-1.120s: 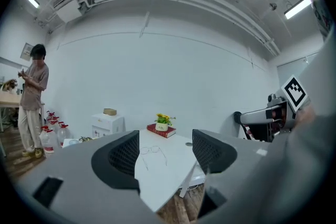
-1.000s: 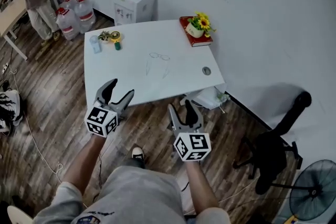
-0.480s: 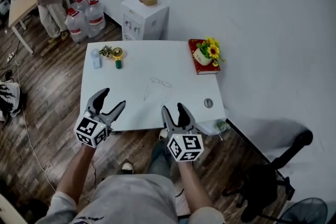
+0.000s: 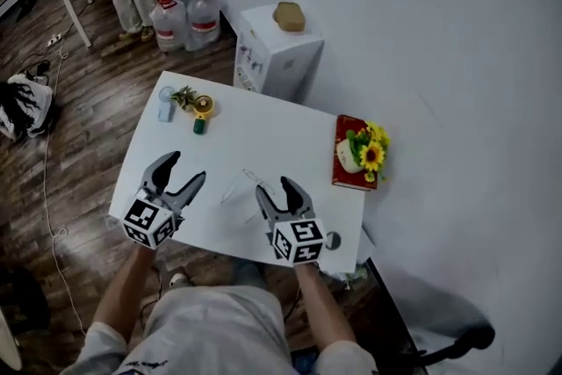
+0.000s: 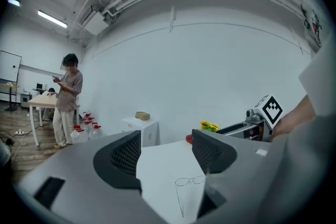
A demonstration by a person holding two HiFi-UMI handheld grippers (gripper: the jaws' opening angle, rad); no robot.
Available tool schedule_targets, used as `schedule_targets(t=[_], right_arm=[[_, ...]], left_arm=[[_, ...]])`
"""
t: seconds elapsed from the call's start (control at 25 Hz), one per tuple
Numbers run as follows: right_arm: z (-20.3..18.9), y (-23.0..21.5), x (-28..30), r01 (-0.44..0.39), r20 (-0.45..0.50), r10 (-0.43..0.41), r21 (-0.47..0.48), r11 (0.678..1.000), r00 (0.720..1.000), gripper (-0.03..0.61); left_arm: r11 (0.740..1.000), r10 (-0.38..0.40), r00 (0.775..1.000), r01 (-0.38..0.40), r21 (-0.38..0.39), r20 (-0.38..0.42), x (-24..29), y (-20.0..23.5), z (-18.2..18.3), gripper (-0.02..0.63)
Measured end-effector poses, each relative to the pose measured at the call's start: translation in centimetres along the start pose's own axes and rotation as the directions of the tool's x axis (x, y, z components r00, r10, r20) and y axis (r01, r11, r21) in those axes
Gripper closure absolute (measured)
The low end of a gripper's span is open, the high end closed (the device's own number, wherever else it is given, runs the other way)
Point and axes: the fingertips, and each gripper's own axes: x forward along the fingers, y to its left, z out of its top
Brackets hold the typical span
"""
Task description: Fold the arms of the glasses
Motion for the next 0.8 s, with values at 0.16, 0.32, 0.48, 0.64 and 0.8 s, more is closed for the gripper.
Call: schedule_targets(t=[0.16,0.32,0.48,0.64,0.8], right_arm=[[-1.1,-3.2,2.4,-0.128,-0.092,0.131,0.029,0.991,0.987,0.341],[-3.5,-4.0,5.2,-0.287,-0.224,0.274,-0.028,0.958,0.935,0.340],[-7.7,-4.3,7.5,-0.443,-0.391,0.377,-0.094,0.891,0.840,0.344],[-10.6,-5.8,9.4,-0.495,-0.489,0.441,0.024,0.869,0.752,0.443],[-13.9,-6.8,10.1,-0.530,-0.591,0.450,0.044,0.847,0.670,0.440]], left_arm=[[0.997,0.082,0.996,-0.082,-0.013,-0.020,2.6,-0.2,0.7,0.313],[0.985,0.166,0.985,-0.167,-0.031,-0.045,4.0,1.0,0.1,0.313],[0.977,0.205,0.976,-0.208,-0.036,-0.068,4.8,1.6,-1.2,0.313],[0.971,0.233,0.969,-0.237,-0.040,-0.088,4.6,2.7,-2.0,0.313],[0.960,0.263,0.959,-0.271,-0.069,-0.106,3.8,3.5,-3.2,0.313]])
